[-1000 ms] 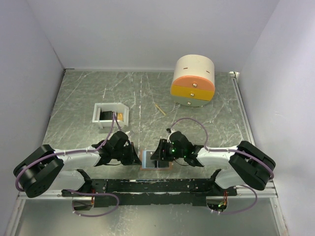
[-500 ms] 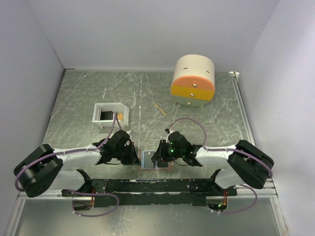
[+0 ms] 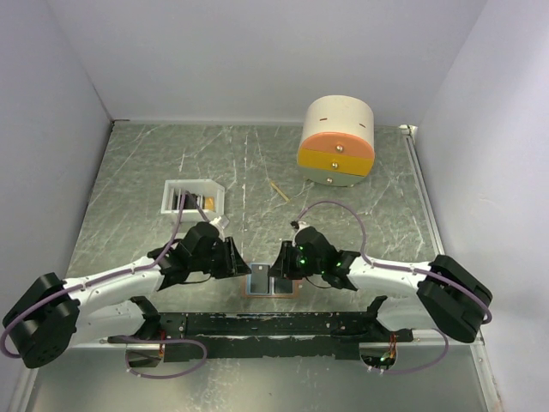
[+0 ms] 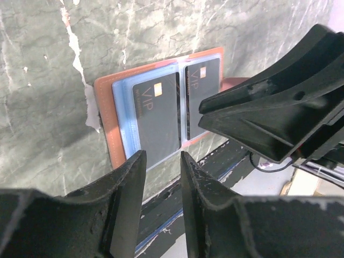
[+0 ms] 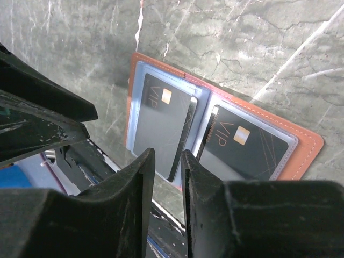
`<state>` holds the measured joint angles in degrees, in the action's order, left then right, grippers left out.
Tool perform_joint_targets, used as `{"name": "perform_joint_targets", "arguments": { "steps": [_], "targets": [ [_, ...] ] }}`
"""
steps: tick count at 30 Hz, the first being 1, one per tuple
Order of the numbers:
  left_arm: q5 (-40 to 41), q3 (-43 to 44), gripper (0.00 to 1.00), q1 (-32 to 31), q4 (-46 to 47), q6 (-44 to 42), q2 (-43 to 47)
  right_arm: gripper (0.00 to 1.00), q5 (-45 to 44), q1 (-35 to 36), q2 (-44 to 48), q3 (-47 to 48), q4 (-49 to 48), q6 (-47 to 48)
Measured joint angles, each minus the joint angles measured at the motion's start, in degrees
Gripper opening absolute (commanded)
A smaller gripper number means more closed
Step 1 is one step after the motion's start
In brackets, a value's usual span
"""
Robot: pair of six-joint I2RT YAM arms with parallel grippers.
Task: Put the credit cards into the card holder
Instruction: Insert the credit card into the card holder, then turn over the card slot in the card holder.
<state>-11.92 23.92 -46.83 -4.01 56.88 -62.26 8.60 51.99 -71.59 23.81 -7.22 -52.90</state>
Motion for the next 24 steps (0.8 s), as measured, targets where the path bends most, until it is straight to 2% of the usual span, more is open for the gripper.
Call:
{"name": "perform_joint_targets", "arguments": {
  "steps": [8, 18, 24],
  "targets": [
    [-0.4, -2.4, 0.49, 0.0, 6.5, 2.1, -3.3, 0.23, 1.4, 0.1, -5.2, 0.6, -0.7, 0.1],
    [-1.4, -5.4, 0.52, 0.0, 13.7, 4.0, -5.5, 0.06, 2.1, 0.2, -8.5, 1.6, -1.4, 0.4],
    [-1.4, -6.1, 0.53, 0.0, 16.7, 4.3, -6.5, 0.05, 2.2, 0.2, -8.7, 0.5, -3.5, 0.0]
  ]
}}
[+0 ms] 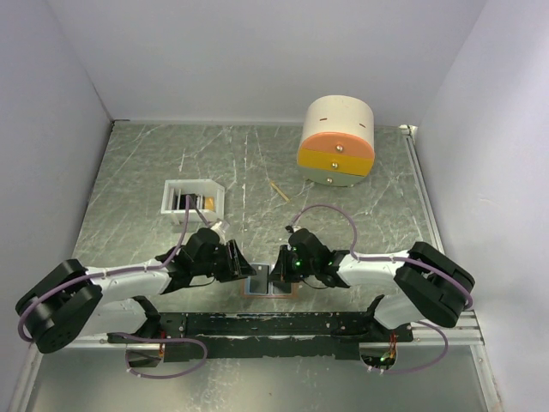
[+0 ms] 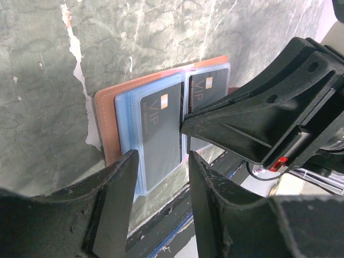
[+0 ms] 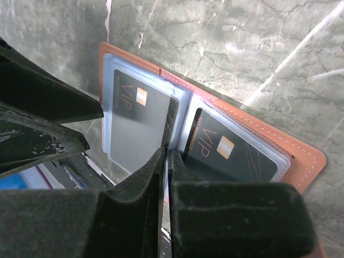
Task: Put the credit cards into the card holder
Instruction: Turn over the card slot in the card holder.
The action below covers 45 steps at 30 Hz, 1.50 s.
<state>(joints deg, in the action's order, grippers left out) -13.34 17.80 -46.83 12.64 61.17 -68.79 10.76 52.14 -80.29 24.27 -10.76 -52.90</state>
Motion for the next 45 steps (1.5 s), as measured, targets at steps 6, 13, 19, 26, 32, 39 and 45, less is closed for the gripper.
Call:
{"name": "perform_joint_targets", "arguments": {
  "steps": [6, 13, 19, 26, 32, 39, 45],
  "targets": [
    [0.0, 0.0, 0.55, 0.0, 0.3, 0.0, -1.5, 0.04, 0.0, 0.0, 0.1, -0.5, -1.0, -0.3],
    [-0.6, -0.3, 0.55, 0.0, 3.0, 0.4, -3.2, 0.04, 0.0, 0.0, 0.1, -1.3, -2.3, -0.9],
    [-3.1, -0.2, 0.54, 0.0, 4.0, 0.6, -3.9, 0.04, 0.0, 0.0, 0.1, -1.6, -2.9, -1.2],
    [-5.9, -0.2, 0.53, 0.1, 6.3, 2.2, -3.4, 0.08, 0.0, 0.0, 0.1, -2.0, -3.8, -1.6],
    [-8.2, 0.0, 0.52, 0.1, 8.6, 2.9, -3.3, 0.14, -0.5, 0.6, 0.5, -2.3, -4.4, -1.5],
    [-9.4, 1.2, 0.51, 0.0, 8.8, 2.9, -3.4, 0.24, -1.8, 1.4, 2.1, -3.1, -4.3, -1.5],
    [-10.4, 2.6, 0.51, -0.1, 9.0, 2.8, -4.7, 0.31, -5.7, 1.9, 8.9, -3.5, 0.3, -0.4]
  ]
}}
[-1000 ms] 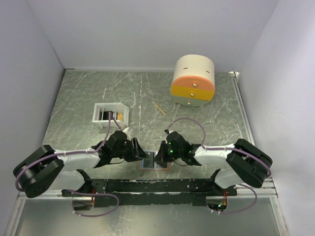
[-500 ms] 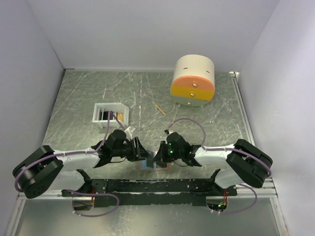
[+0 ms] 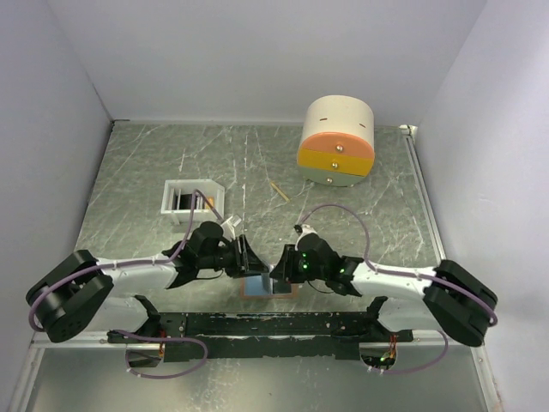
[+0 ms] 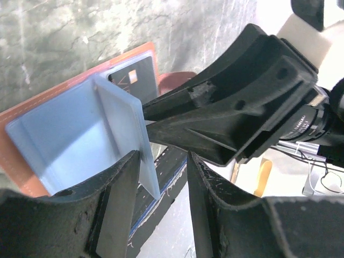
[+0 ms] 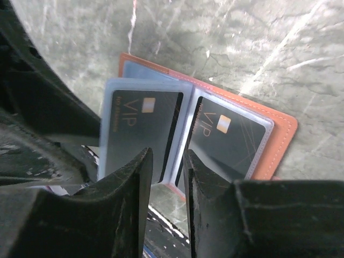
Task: Put the credit cards into the card holder
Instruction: Turn over the card slot in the card holder, then pick up the credit card from the storage box.
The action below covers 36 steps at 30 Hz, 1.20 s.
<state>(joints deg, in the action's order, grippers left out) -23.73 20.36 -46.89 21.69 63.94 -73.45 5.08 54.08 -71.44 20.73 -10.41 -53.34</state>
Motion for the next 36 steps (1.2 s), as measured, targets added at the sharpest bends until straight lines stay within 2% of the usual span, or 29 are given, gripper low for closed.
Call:
{"name": "perform_joint_targets", "arguments": {
  "steps": [8, 11, 15, 19, 27, 36],
  "targets": [
    [-1.2, 1.9, 0.45, -1.1, 4.9, 0.8, -6.1, 0.43, -10.2, 0.0, 15.2, -1.1, 10.6, -0.4],
    [-1.2, 4.4, 0.46, -1.9, 4.6, 0.8, -8.6, 0.47, -14.0, 0.0, 21.2, -1.7, 14.9, -1.1],
    [-0.2, 7.9, 0.49, -2.1, 1.8, -1.0, -7.8, 0.52, -17.0, 0.0, 26.5, -1.8, 18.2, -1.4],
    [3.8, 10.9, 0.51, -2.1, -5.7, -4.0, -4.4, 0.53, -17.7, 0.0, 27.1, -1.8, 19.4, -1.4],
    [18.8, 25.9, 0.51, -0.6, -33.0, -14.8, -0.7, 0.52, -15.1, 0.0, 24.5, -1.8, 17.2, -0.6],
    [32.7, 40.9, 0.51, 11.0, -54.1, -26.9, 0.5, 0.51, -13.2, 0.0, 21.6, -1.8, 16.1, 1.2]
  ]
}}
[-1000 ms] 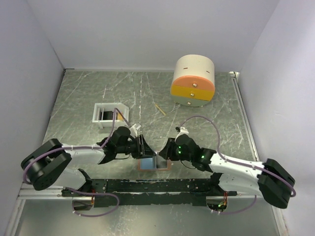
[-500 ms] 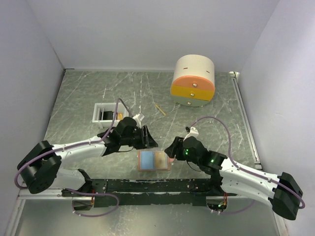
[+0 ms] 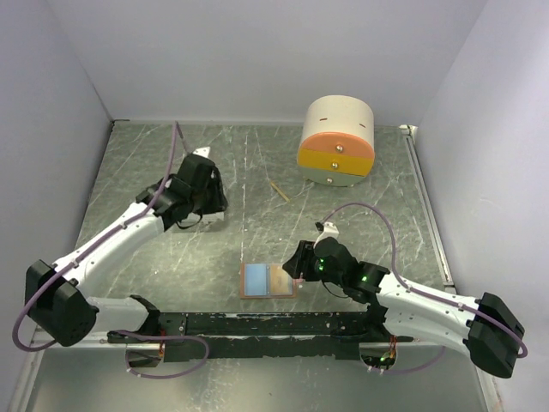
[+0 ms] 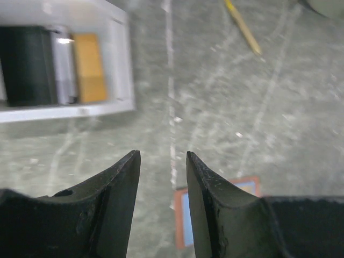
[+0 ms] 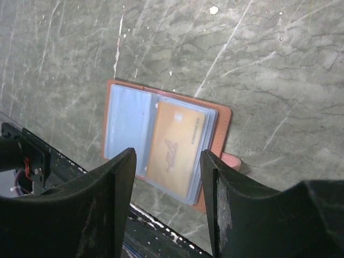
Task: Put the credit cards into the card holder
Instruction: Pick up the credit card from the storage box.
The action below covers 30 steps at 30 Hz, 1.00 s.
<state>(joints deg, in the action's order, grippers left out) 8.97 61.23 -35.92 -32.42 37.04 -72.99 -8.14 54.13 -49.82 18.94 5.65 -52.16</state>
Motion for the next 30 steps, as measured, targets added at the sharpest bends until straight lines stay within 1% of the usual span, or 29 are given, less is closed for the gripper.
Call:
{"name": "perform_joint_targets", "arguments": {
  "steps": [5, 9, 13, 17, 21, 30],
  "targets": [
    [5.9, 3.9, 0.49, 7.8, -4.7, -5.8, -3.3, 0.51, 0.6, 0.0, -0.1, 0.0, -0.9, 0.9],
    [9.6, 4.0, 0.50, 13.7, -5.2, -10.0, -8.4, 0.51, 1.2, 0.0, -0.3, 0.7, -1.2, 1.6],
    [11.1, 4.1, 0.52, 17.6, -4.5, -14.7, -13.5, 0.51, 1.6, 0.0, -0.5, 1.0, -1.6, 2.0],
    [11.6, 6.3, 0.54, 18.3, -4.2, -19.0, -19.0, 0.51, 2.0, 0.0, -0.5, 1.0, -1.6, 2.2],
    [12.7, 9.4, 0.55, 18.6, -3.6, -21.6, -24.2, 0.51, 2.3, 0.0, -0.5, 1.1, -1.6, 2.3],
    [18.3, 13.8, 0.57, 19.0, -3.3, -24.5, -30.4, 0.51, 2.8, 0.0, -0.7, 1.3, -2.4, 2.3]
  ]
}}
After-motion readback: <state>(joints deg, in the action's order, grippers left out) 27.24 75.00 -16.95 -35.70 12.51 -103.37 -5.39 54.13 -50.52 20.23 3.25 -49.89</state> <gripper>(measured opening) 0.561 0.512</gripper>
